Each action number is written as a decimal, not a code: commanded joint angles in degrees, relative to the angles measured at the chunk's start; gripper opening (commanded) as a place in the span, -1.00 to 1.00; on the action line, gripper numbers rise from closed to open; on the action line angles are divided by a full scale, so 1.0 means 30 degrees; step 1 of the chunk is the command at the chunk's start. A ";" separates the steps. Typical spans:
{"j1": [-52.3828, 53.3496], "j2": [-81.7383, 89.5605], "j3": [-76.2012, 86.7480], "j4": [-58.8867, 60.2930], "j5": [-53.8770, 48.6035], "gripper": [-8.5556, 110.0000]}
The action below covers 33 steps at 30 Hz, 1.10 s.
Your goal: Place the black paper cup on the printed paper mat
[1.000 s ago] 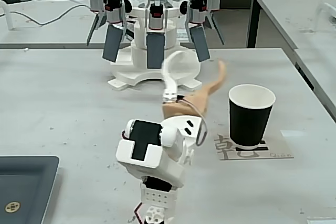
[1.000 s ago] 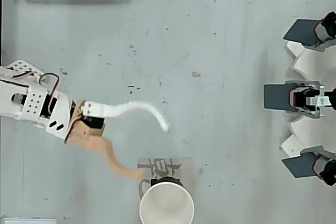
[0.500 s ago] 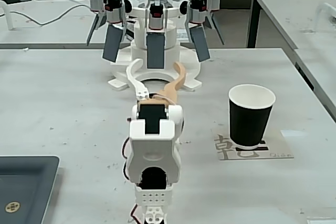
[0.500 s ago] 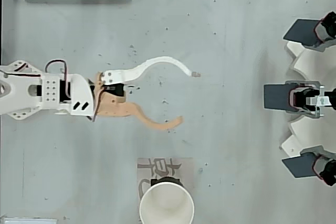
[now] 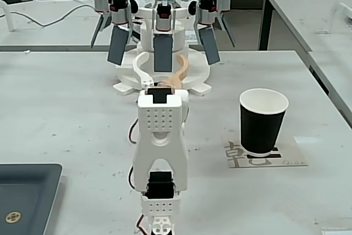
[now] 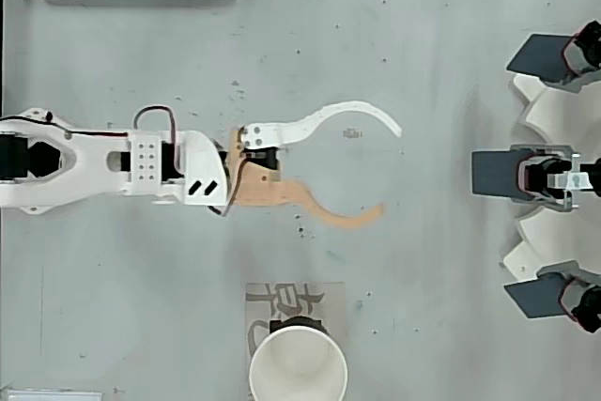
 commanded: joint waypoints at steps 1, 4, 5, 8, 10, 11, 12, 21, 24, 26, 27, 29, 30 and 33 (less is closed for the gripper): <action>-0.0146 -0.0557 -0.2109 0.0703 -0.0469 -0.60; -0.0146 -0.1553 -0.3252 0.0937 -0.0498 -0.59; -0.0146 -0.1846 -0.3545 0.0996 -0.0498 -0.59; -0.0146 -0.2637 -0.4277 0.1113 -0.0498 -0.59; -0.0146 -0.3135 -0.4775 0.1172 -0.0498 -0.59; -0.0146 -0.3398 -0.5068 0.1260 -0.0498 -0.59; -0.0146 -0.3662 -0.5391 0.1377 -0.0498 -0.60; -0.0146 -0.5420 -0.7881 0.2490 -0.0498 -0.67; -0.0146 -0.5771 -0.8496 0.2871 -0.0498 -0.70; -0.0146 -0.5889 -0.8701 0.3076 -0.0498 -0.72; -0.0146 -0.5918 -0.8730 0.3105 -0.0498 -0.72; -0.0146 -0.5977 -0.8760 0.3105 -0.0498 -0.74; -0.0146 -0.6035 -0.8760 0.3105 -0.0498 -0.74; -0.0146 -0.6123 -0.8760 0.3105 -0.0498 -0.74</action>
